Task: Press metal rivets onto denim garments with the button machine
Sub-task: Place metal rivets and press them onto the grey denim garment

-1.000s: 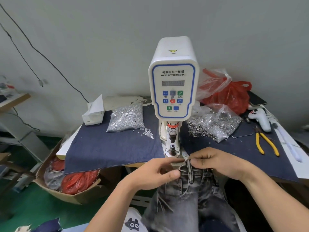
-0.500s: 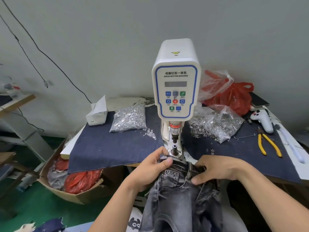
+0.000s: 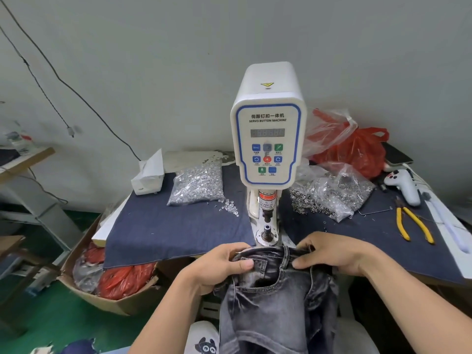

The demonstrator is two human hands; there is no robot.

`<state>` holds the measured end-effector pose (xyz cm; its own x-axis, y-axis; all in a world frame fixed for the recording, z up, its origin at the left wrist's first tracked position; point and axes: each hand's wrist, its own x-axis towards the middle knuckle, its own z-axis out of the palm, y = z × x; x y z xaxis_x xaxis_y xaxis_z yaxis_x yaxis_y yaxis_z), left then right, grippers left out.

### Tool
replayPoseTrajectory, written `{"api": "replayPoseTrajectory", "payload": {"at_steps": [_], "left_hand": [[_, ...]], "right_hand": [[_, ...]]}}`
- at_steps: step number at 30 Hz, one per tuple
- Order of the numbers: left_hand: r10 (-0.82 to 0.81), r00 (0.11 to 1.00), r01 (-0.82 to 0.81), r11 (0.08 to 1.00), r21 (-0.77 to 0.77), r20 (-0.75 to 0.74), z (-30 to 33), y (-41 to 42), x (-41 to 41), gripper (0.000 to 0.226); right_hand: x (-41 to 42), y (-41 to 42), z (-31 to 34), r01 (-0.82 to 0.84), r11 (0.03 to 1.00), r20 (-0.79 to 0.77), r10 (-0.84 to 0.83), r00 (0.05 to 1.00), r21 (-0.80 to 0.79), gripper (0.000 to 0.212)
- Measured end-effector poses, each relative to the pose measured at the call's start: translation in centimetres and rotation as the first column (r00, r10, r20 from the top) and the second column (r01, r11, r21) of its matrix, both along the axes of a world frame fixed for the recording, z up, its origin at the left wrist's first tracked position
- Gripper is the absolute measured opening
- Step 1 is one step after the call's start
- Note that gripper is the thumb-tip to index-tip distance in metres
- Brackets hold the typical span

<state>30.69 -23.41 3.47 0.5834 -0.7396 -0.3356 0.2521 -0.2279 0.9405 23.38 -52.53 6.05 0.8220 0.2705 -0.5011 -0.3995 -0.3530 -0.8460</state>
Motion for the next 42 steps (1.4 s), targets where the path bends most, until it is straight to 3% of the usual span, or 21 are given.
{"api": "replayPoseTrajectory", "payload": {"at_steps": [3,6,9,12,15,21,24,26,27,29,30,31,33,36,40,42], "left_hand": [[0.085,0.992,-0.09,0.994,-0.059,-0.088,-0.9,-0.4,0.0,0.023],[0.244,0.958,-0.254,0.966,-0.051,-0.152,-1.2,-1.3,0.2,0.016],[0.339,0.941,-0.339,0.941,0.017,0.01,-0.6,-2.3,0.7,0.014],[0.349,0.916,-0.371,0.925,0.087,0.197,0.2,-3.1,1.4,0.016],[0.334,0.908,-0.37,0.923,0.11,0.251,0.8,-3.4,2.6,0.02],[0.311,0.861,-0.414,0.888,0.201,0.403,0.3,-3.8,4.5,0.039],[0.311,0.82,-0.46,0.858,0.229,0.48,0.0,-3.9,4.8,0.038],[0.288,0.73,-0.534,0.806,0.254,0.62,0.0,-4.0,4.6,0.029],[0.249,0.624,-0.603,0.756,0.253,0.741,0.0,-4.1,4.2,0.024],[0.177,0.307,-0.735,0.668,0.115,0.935,0.0,-4.0,2.3,0.021],[0.157,0.194,-0.731,0.682,0.036,0.968,-0.1,-4.0,1.0,0.022],[0.134,0.148,-0.701,0.713,0.009,0.98,-0.4,-4.0,-0.5,0.026],[-0.014,0.193,-0.647,0.75,0.138,0.981,-1.4,-4.1,-2.6,0.035],[-0.214,0.25,-0.637,0.698,0.327,0.944,-2.4,-3.7,-3.0,0.032],[-0.179,0.263,-0.678,0.664,0.314,0.948,-1.8,-2.6,-1.5,0.01],[-0.158,0.273,-0.698,0.646,0.309,0.949,-1.4,-2.4,-0.8,0.013]], "right_hand": [[0.2,-0.3,-0.1,0.026,1.0,0.01,-0.026,1.0,-0.017,0.022],[0.6,0.1,-1.0,0.149,0.984,-0.001,-0.15,0.989,0.102,0.027],[1.5,0.5,-1.4,0.282,0.947,0.041,-0.291,0.956,0.152,0.026],[2.5,0.6,-0.9,0.289,0.949,0.104,-0.302,0.948,0.126,0.03],[3.4,0.6,-0.6,0.278,0.952,0.095,-0.291,0.952,0.131,0.028],[5.3,1.1,-2.1,0.426,0.876,0.052,-0.447,0.893,0.225,0.046],[5.6,1.3,-2.7,0.446,0.862,0.05,-0.47,0.881,0.241,0.036],[5.8,1.3,-3.1,0.454,0.857,0.053,-0.479,0.876,0.243,0.036],[5.9,1.3,-3.3,0.464,0.853,0.053,-0.488,0.871,0.24,0.037],[6.1,1.4,-3.6,0.475,0.846,0.047,-0.499,0.865,0.242,0.034],[6.1,1.3,-3.6,0.479,0.843,0.042,-0.503,0.864,0.245,0.033],[6.1,1.2,-3.8,0.486,0.838,0.034,-0.509,0.86,0.248,0.033],[6.3,1.1,-4.0,0.497,0.829,0.025,-0.519,0.854,0.255,0.033],[6.3,1.2,-3.9,0.485,0.832,0.013,-0.507,0.862,0.27,0.02],[6.3,1.1,-3.7,0.474,0.855,0.039,-0.491,0.87,0.21,0.02],[6.3,1.0,-3.3,0.464,0.87,0.006,-0.472,0.882,0.165,0.026]]}}
